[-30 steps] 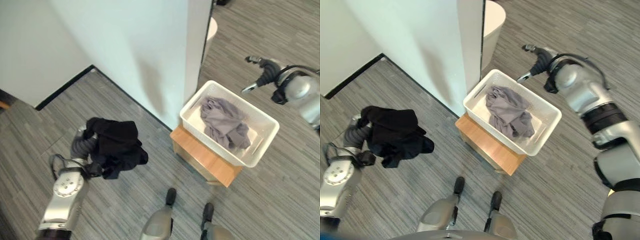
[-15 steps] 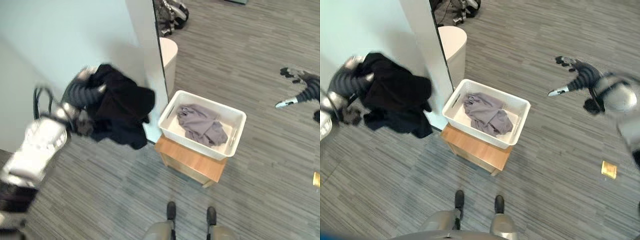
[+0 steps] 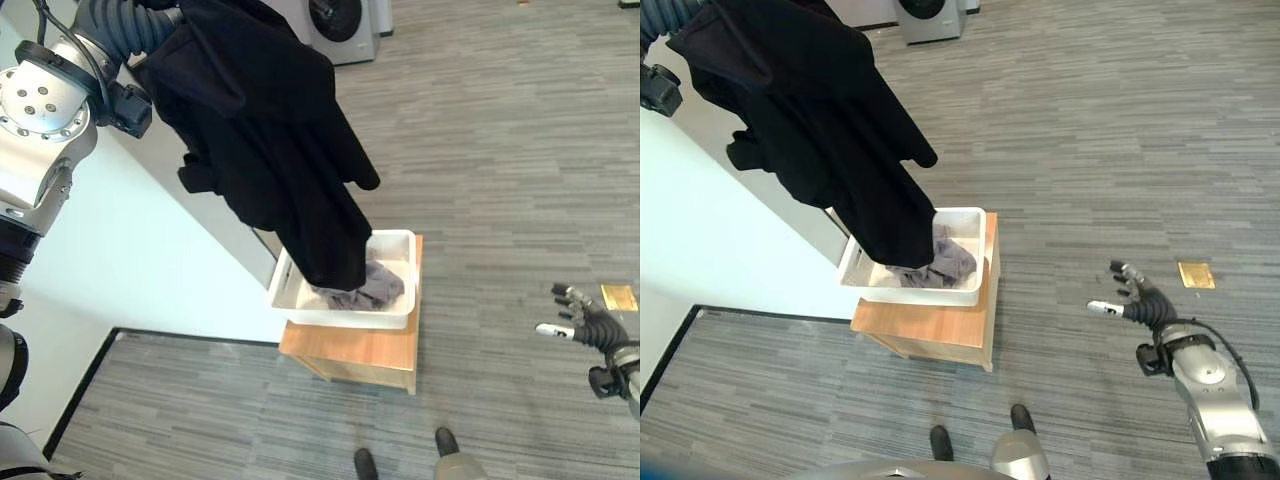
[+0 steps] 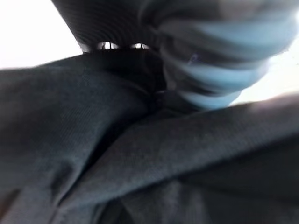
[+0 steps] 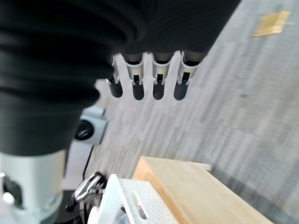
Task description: Pick up bed clothes into laundry basket.
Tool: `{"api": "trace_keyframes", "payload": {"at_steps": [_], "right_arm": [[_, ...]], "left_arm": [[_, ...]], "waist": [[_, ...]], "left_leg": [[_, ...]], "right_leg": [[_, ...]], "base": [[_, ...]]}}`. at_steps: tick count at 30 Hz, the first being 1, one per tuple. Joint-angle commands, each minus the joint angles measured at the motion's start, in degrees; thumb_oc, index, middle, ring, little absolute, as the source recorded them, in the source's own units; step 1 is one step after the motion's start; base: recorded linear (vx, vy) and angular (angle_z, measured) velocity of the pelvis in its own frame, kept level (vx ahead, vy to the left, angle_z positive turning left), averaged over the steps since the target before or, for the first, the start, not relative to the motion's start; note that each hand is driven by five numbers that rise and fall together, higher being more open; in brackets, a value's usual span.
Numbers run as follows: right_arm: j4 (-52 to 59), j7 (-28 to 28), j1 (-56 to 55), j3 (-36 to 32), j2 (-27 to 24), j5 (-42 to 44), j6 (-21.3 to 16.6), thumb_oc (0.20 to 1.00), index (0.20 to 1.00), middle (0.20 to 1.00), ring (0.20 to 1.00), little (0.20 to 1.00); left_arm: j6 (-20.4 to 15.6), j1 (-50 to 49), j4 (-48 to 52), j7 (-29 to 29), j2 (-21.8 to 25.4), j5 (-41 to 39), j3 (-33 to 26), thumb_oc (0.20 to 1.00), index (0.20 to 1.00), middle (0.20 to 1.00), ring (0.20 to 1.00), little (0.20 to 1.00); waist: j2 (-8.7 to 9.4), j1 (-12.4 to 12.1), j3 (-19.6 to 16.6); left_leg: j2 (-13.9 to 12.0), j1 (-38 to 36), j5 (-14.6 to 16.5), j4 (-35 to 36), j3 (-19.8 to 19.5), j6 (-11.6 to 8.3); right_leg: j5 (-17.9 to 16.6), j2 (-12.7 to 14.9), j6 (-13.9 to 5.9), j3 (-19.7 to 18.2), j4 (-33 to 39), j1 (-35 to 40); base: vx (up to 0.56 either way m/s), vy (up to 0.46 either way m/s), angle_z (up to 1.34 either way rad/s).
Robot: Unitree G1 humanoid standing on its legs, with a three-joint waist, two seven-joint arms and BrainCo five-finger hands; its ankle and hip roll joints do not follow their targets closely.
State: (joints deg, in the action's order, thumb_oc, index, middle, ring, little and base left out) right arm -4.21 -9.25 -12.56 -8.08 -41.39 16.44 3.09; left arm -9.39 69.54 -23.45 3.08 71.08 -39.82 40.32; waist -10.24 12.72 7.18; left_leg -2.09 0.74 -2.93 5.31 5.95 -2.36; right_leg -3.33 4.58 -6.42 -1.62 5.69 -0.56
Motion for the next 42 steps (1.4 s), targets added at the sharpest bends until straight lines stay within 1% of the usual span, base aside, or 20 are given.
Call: {"api": "trace_keyframes", "payload": {"at_steps": [1, 5, 7, 10, 15, 16, 17, 18, 19, 20, 21, 24, 25, 32, 33, 34, 37, 40, 41, 42], "right_arm": [[2.97, 0.08, 2.01, -1.80, 0.16, 1.14, -3.33, 1.000, 1.000, 1.000, 1.000, 1.000], [2.78, 0.91, -0.47, -3.53, 2.92, -0.10, -3.22, 1.000, 1.000, 1.000, 1.000, 1.000], [2.73, 1.06, -0.51, -3.51, 3.34, -0.19, -3.39, 1.000, 1.000, 1.000, 1.000, 1.000], [2.78, 1.28, 0.32, -2.15, 3.55, -0.92, -3.57, 1.000, 1.000, 1.000, 1.000, 1.000], [3.09, 1.86, 1.54, -0.37, 4.37, -1.30, -3.86, 1.000, 1.000, 1.000, 1.000, 1.000], [3.84, 1.95, 2.05, 0.45, 4.54, -1.26, -4.17, 1.000, 1.000, 1.000, 1.000, 1.000], [3.82, 1.96, 2.07, 0.46, 4.56, -1.26, -4.18, 1.000, 1.000, 1.000, 1.000, 1.000], [4.39, 1.77, 2.05, 1.24, 5.01, -0.65, -4.45, 1.000, 1.000, 1.000, 1.000, 1.000], [4.35, 1.77, 2.06, 1.23, 5.03, -0.64, -4.48, 1.000, 1.000, 1.000, 1.000, 1.000], [5.28, 1.39, 1.38, 1.96, 5.30, -0.92, -4.55, 1.000, 1.000, 1.000, 1.000, 1.000], [6.32, 1.17, 0.31, 1.77, 5.52, -1.32, -4.49, 1.000, 1.000, 1.000, 1.000, 1.000], [6.96, 1.15, -0.50, 1.85, 5.63, -1.85, -4.52, 1.000, 1.000, 1.000, 1.000, 1.000], [7.17, 1.10, -0.77, 2.23, 5.83, -2.29, -4.55, 1.000, 1.000, 1.000, 1.000, 1.000], [7.12, 1.43, -2.16, 1.98, 6.16, -3.11, -4.57, 1.000, 1.000, 1.000, 1.000, 1.000], [7.13, 1.43, -2.22, 1.84, 6.15, -3.23, -4.53, 1.000, 1.000, 1.000, 1.000, 1.000], [7.22, 1.48, -2.19, 1.95, 6.09, -3.27, -4.64, 1.000, 1.000, 1.000, 1.000, 1.000], [7.26, 1.60, -1.68, 2.22, 5.70, -3.38, -4.77, 1.000, 1.000, 1.000, 1.000, 1.000], [7.49, 0.97, -1.84, 2.40, 5.67, -3.09, -4.55, 1.000, 1.000, 1.000, 1.000, 1.000], [7.35, 0.85, -1.95, 2.38, 5.53, -3.13, -4.37, 1.000, 1.000, 1.000, 1.000, 1.000], [7.22, 0.65, -1.92, 2.22, 4.89, -3.57, -3.71, 1.000, 1.000, 1.000, 1.000, 1.000]], "left_arm": [[-1.23, 6.06, -6.13, -0.68, 1.25, 0.94, -1.96, 0.200, 0.200, 0.200, 0.200, 0.200], [-0.56, 7.12, -5.18, 1.30, -0.29, 4.01, 1.89, 0.200, 0.200, 0.200, 0.200, 0.200], [-0.71, 7.31, -4.78, 1.46, -0.45, 4.55, 2.51, 0.200, 0.200, 0.200, 0.200, 0.200], [-0.04, 6.83, -3.57, 2.56, -2.21, 7.17, 5.53, 0.200, 0.200, 0.200, 0.200, 0.200], [0.43, 4.16, -3.41, 2.82, -4.45, 9.71, 5.98, 0.200, 0.200, 0.200, 0.200, 0.200], [0.58, 3.90, -3.52, 2.76, -5.81, 10.81, 6.72, 0.200, 0.200, 0.200, 0.200, 0.200], [0.58, 3.96, -3.53, 2.75, -5.82, 10.82, 6.78, 0.200, 0.200, 0.200, 0.200, 0.200], [0.75, 3.73, -4.43, 2.50, -7.47, 11.88, 7.05, 0.200, 0.200, 0.200, 0.200, 0.200], [0.74, 3.82, -4.49, 2.48, -7.52, 11.91, 7.13, 0.200, 0.200, 0.200, 0.200, 0.200], [1.04, 3.43, -6.01, 2.06, -9.48, 13.39, 7.08, 0.200, 0.200, 0.200, 0.200, 0.200], [1.15, 2.59, -6.78, 1.80, -10.21, 14.43, 6.16, 0.200, 0.200, 0.200, 0.200, 0.200], [1.39, 1.27, -7.55, 1.43, -11.43, 15.72, 4.76, 0.200, 0.200, 0.200, 0.200, 0.200], [1.59, 0.47, -8.60, 0.71, -12.88, 16.59, 3.48, 0.200, 0.200, 0.200, 0.200, 0.200], [2.39, -3.61, -12.77, 0.15, -16.96, 21.24, 0.73, 0.200, 0.200, 0.200, 0.200, 0.200], [2.28, -4.16, -12.65, 0.25, -17.27, 21.31, 0.26, 0.388, 0.388, 0.388, 0.388, 0.388], [2.35, -4.77, -12.72, -0.30, -18.37, 21.14, -0.14, 1.000, 1.000, 1.000, 1.000, 1.000], [2.23, -5.62, -12.68, 0.29, -18.91, 21.03, -0.68, 1.000, 1.000, 1.000, 1.000, 1.000], [2.43, -5.75, -12.89, 1.11, -18.15, 21.92, -0.09, 1.000, 1.000, 1.000, 1.000, 1.000], [2.74, -5.48, -13.07, 2.06, -17.68, 22.52, 0.94, 1.000, 1.000, 1.000, 1.000, 1.000], [3.35, -4.08, -12.35, 4.61, -15.95, 24.03, 4.20, 1.000, 1.000, 1.000, 1.000, 1.000]], "waist": [[4.79, -2.33, -0.88], [4.55, -1.30, -0.29], [4.52, -1.27, -0.16], [4.38, -1.00, 0.94], [4.69, -0.69, 2.64], [5.01, -0.38, 3.67], [5.02, -0.42, 3.57], [5.55, 0.08, 4.95], [5.52, 0.01, 4.76], [6.25, 0.70, 6.33], [6.93, 1.08, 7.03], [7.42, 1.31, 7.47], [8.28, 1.79, 8.43], [10.62, 2.44, 9.96], [10.79, 2.35, 10.00], [10.94, 2.27, 10.22], [11.07, 2.28, 10.49], [10.96, 1.92, 10.52], [10.71, 1.82, 10.58], [10.18, 1.68, 10.52]], "left_leg": [[-0.12, -2.99, 2.58, -0.31, 0.00, -2.17], [0.06, -2.64, 2.73, -0.31, -0.14, -2.13], [0.10, -2.52, 2.70, -0.31, -0.21, -2.13], [0.23, -1.74, 2.44, -0.31, -0.41, -2.10], [0.26, -0.13, 1.98, -0.31, -0.42, -2.10], [0.08, 0.92, 1.66, -0.31, -0.31, -2.16], [0.07, 1.04, 1.64, -0.31, -0.28, -2.17], [-0.14, 2.27, 1.20, -0.31, -0.26, -2.28], [-0.16, 2.50, 1.16, -0.31, -0.24, -2.29], [-0.43, 4.32, 0.66, -0.31, -0.02, -2.48], [-0.69, 5.67, 0.35, -0.31, 0.21, -2.60], [-0.91, 6.63, 0.16, -0.31, 0.54, -2.70], [-1.16, 7.53, 0.17, -0.31, 1.10, -2.71], [-1.84, 8.89, 0.18, -0.31, 2.58, -2.79], [-1.93, 8.95, 0.19, -0.31, 2.68, -2.81], [-1.97, 9.19, 0.08, -0.31, 2.67, -2.83], [-1.91, 9.18, 0.16, -0.31, 2.62, -2.83], [-1.88, 8.70, 0.38, -0.31, 2.66, -2.82], [-1.82, 8.23, 0.67, -0.31, 2.50, -2.78], [-1.55, 7.88, 0.80, -0.31, 2.24, -2.76]], "right_leg": [[1.95, 2.91, -4.37, 3.14, -0.69, 0.56], [2.06, 2.95, -4.48, 3.17, -0.69, 0.29], [2.04, 2.97, -4.52, 3.28, -0.69, 0.24], [1.73, 2.95, -4.55, 3.18, -0.69, -0.68], [1.19, 2.72, -4.45, 2.68, -0.69, -2.41], [0.86, 2.46, -4.42, 2.40, -0.69, -3.65], [0.83, 2.45, -4.41, 2.37, -0.69, -3.78], [0.37, 2.14, -4.30, 2.06, -0.69, -5.16], [0.32, 2.12, -4.29, 2.04, -0.69, -5.40], [-0.27, 1.74, -4.17, 1.55, -0.69, -7.53], [-0.60, 1.36, -4.09, 1.27, -0.69, -9.05], [-0.86, 1.12, -4.12, 1.18, -0.69, -10.26], [-1.26, 0.72, -4.03, 0.53, -0.69, -11.63], [-1.87, 0.34, -3.98, -0.02, -0.69, -13.80], [-1.95, 0.34, -3.97, -0.11, -0.69, -13.92], [-1.99, 0.37, -3.93, -0.01, -0.69, -14.03], [-1.98, 0.39, -3.97, 0.09, -0.69, -14.06], [-1.82, 0.58, -4.01, 0.41, -0.69, -13.52], [-1.50, 0.60, -4.04, 0.58, -0.69, -12.97], [-1.33, 0.76, -4.10, 0.88, -0.69, -12.48]], "base": [[0.00, 0.000, 0.00], [0.01, -0.002, 0.02], [0.01, -0.001, 0.07], [0.00, -0.001, 0.01], [-0.05, -0.007, 0.01], [-0.05, -0.020, -0.04], [-0.10, -0.027, -0.05], [-0.06, -0.016, -0.08], [-0.14, -0.024, -0.11], [-0.10, -0.024, -0.10], [-0.11, -0.025, -0.14], [-0.03, 0.003, -0.16], [-0.03, 0.009, -0.09], [-0.02, 0.000, -0.12], [-0.02, -0.011, -0.06], [-0.02, -0.009, -0.05], [-0.01, 0.001, -0.01], [0.02, 0.010, -0.05], [0.01, 0.017, -0.04], [0.00, 0.000, 0.00]]}}
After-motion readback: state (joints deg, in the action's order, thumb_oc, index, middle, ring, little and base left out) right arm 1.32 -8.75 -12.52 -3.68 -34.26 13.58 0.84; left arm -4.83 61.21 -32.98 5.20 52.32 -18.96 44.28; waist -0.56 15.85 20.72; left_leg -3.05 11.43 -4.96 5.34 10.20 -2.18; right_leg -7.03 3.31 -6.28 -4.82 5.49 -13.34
